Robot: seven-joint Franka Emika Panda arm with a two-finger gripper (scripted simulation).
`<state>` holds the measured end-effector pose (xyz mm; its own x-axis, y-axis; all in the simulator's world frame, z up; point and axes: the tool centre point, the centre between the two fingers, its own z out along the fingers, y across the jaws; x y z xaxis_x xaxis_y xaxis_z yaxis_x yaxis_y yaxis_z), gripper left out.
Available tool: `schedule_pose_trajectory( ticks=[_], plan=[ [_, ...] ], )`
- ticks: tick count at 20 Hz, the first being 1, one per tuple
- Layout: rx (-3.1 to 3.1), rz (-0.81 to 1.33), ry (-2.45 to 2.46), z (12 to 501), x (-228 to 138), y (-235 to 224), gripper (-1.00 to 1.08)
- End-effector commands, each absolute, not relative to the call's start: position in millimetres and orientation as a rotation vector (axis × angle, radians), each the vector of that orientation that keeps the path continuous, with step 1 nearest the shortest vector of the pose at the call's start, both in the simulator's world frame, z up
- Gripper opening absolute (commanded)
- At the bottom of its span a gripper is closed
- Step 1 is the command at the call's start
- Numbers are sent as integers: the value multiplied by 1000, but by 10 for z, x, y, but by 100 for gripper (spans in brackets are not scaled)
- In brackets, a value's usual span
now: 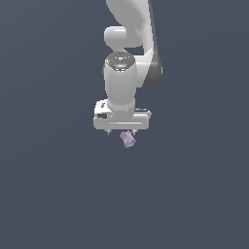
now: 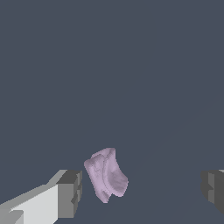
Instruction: Pick up the object and move it to a goal position.
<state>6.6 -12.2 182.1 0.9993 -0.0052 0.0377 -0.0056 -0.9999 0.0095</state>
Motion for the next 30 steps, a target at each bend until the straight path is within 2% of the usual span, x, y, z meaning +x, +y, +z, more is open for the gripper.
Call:
schedule_pose_trajectory(
  ticks=[1,18,30],
  plan=[
    [3131,59,-8,1821,66,-122,100],
    [3124,56,115,1674,2,-70,100],
    [3101,16,460,1145,-369,91,100]
  ],
)
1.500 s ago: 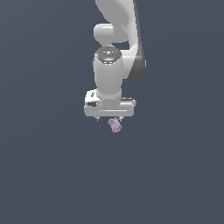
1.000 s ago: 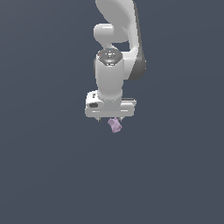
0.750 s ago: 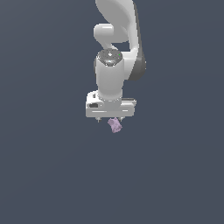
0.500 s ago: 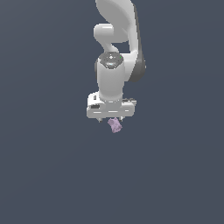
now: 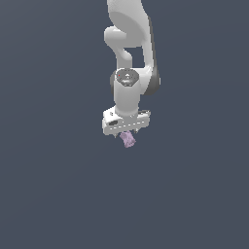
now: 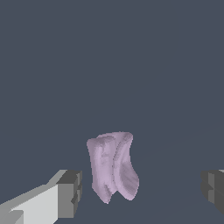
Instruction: Pick up the object and move it to a goal position.
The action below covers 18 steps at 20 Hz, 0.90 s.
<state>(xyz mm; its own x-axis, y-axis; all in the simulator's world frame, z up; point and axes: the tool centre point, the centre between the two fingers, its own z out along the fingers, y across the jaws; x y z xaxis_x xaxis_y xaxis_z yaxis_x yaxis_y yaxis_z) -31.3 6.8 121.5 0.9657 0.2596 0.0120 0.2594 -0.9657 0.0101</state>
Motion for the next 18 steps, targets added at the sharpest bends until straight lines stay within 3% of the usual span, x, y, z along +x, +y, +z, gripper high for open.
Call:
schedule_pose_trajectory(
  ticks=[1,18],
  plan=[
    [3098,13,486,1107,-401,104,100],
    [3082,0,608,815,-557,161,100]
  ],
)
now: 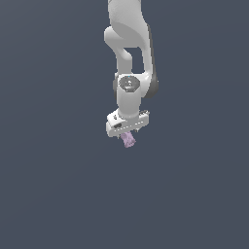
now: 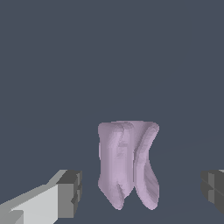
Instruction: Pick up the object and move it to a goal position.
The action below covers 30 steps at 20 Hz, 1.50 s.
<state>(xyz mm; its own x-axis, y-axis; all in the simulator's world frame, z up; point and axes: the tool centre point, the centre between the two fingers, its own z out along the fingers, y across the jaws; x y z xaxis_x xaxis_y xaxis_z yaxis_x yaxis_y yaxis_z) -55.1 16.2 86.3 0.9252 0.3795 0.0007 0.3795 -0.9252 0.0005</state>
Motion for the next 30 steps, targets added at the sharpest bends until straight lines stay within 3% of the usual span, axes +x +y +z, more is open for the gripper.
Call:
schedule_pose_trajectory(
  ticks=[1,12,13,30],
  plan=[
    [3082,0,609,772,-559,163,100],
    [3081,0,614,428,-562,163,100],
    [3081,0,614,428,-562,163,-100],
    [3081,1,617,579,-533,173,-100]
  ],
)
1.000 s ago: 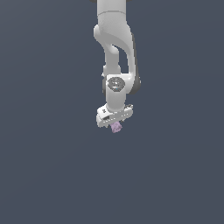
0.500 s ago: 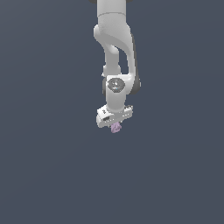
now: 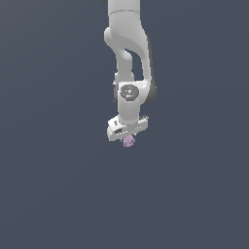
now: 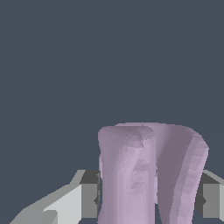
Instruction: Pick up the object and move it to a goal position.
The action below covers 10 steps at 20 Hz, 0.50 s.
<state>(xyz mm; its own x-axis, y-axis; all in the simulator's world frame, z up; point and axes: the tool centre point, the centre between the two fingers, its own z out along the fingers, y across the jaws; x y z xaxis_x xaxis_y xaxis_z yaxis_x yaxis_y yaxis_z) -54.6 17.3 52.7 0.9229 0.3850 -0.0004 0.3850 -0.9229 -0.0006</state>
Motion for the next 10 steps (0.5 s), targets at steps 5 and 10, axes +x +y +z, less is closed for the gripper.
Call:
schedule_pose_trajectory(
  ticks=[5,10],
  plan=[
    [-3080,-1,-617,855,-479,171,-100],
    [-3080,-1,-617,1261,-398,172,-100]
  ],
)
